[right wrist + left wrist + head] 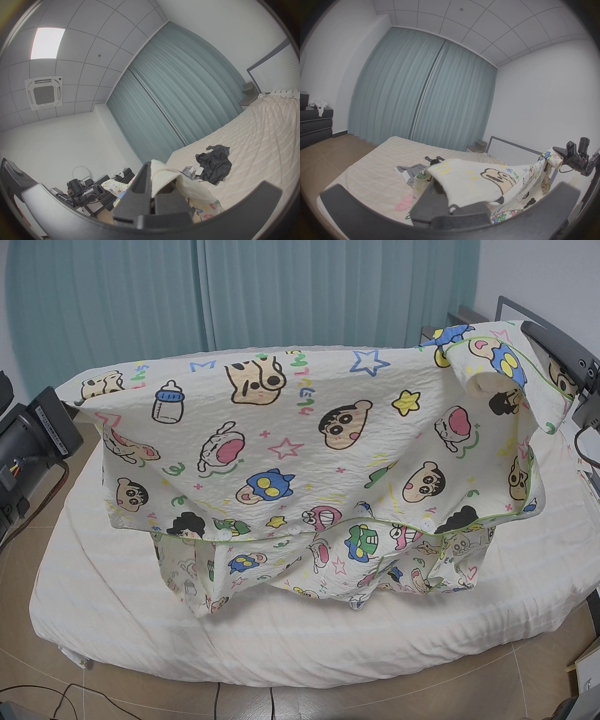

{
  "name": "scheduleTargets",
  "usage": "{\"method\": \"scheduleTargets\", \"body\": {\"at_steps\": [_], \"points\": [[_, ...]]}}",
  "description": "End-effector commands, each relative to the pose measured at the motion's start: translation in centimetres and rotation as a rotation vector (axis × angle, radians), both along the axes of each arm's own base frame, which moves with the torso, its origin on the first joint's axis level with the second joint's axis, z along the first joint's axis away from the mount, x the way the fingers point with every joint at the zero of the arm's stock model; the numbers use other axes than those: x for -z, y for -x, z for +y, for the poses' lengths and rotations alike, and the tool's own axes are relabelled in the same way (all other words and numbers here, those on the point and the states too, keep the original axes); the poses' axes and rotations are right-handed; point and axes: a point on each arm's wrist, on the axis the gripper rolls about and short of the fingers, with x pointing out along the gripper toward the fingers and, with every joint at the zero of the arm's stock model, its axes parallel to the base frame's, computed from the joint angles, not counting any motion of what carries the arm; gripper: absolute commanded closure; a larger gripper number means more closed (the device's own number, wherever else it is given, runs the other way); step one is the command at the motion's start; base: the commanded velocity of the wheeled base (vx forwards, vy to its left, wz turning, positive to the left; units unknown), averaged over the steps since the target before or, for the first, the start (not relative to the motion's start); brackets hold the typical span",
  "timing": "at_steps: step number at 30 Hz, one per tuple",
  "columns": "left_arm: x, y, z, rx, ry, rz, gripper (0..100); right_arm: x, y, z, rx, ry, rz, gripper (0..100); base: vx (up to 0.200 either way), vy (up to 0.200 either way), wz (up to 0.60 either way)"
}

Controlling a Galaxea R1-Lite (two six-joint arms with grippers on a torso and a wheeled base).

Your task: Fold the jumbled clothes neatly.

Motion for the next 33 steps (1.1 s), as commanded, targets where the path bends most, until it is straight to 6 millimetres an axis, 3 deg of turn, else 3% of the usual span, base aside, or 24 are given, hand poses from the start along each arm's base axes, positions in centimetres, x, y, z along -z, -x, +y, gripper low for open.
{"method": "scheduleTargets", "body": {"at_steps": [1, 33], "points": [[0.12, -0.05, -0.03, 0.000, -0.003, 0.004, 100, 0.07, -0.05, 0.03, -0.001, 0.002, 0.002, 100, 0.000, -0.200, 0.00], [0.16, 0.19, 0.15, -0.002, -0.001, 0.001, 100, 0.07, 0.06, -0.33, 0.017, -0.004, -0.003, 100, 0.000, -0.200, 0.00]]}}
